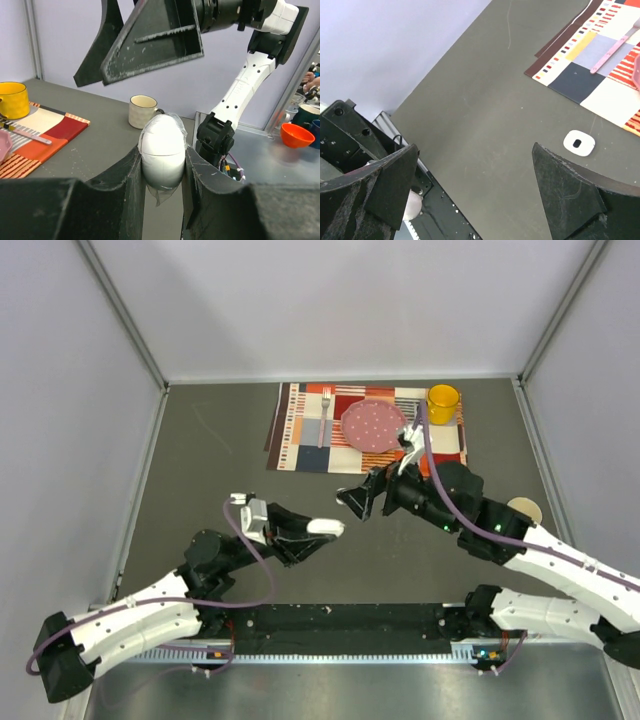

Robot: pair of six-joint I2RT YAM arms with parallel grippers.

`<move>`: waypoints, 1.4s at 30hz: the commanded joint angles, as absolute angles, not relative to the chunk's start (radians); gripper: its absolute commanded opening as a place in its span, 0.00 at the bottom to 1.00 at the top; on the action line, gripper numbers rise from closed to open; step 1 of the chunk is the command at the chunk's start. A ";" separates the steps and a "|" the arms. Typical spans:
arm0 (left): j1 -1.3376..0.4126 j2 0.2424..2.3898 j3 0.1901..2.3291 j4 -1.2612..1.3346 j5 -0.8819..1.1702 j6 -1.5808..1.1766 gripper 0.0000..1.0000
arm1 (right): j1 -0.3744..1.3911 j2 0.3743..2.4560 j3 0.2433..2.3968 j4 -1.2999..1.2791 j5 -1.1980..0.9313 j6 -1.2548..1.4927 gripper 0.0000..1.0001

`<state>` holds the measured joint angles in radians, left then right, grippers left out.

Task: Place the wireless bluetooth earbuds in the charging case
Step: Place the charging case with the earbuds at the center of the board.

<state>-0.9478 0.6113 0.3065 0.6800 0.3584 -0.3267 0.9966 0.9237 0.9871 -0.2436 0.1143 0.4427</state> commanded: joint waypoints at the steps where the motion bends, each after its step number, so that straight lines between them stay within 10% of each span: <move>1: -0.943 0.611 0.333 0.738 0.334 -0.341 0.00 | 1.060 0.974 0.943 -0.166 0.158 0.462 0.95; 28: -0.943 0.612 0.350 0.673 0.288 -0.382 0.00 | 1.292 0.930 0.917 -0.169 0.891 0.475 0.99; 42: -0.943 0.655 0.370 0.677 0.267 -0.399 0.00 | 1.293 1.103 0.945 -0.159 0.494 0.465 0.98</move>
<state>-0.9485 0.6540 0.3161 0.5690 0.2985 -0.3878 1.2766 1.0508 0.9195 -0.1440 0.6521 0.4568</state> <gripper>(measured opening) 0.342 0.983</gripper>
